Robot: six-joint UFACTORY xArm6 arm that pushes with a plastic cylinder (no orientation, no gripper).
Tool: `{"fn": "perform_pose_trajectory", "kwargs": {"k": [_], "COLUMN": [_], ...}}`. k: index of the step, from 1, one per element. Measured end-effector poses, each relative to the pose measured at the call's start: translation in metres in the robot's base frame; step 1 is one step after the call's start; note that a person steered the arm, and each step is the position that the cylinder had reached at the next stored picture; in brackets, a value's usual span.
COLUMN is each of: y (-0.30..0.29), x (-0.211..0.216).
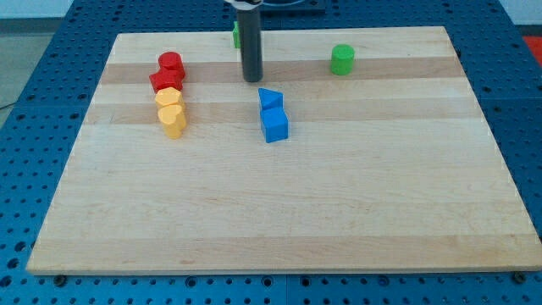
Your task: Place your arm towards the top left of the blue triangle
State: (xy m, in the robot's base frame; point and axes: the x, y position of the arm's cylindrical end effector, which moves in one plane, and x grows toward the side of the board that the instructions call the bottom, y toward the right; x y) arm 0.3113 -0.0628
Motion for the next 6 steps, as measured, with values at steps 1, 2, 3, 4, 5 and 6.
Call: {"fn": "perform_pose_trajectory", "kwargs": {"k": [1,2,3,4,5,6], "y": [-0.019,-0.017,-0.006,0.001,0.002,0.006], "x": [0.017,0.028,0.035,0.037,0.036,0.036]}}
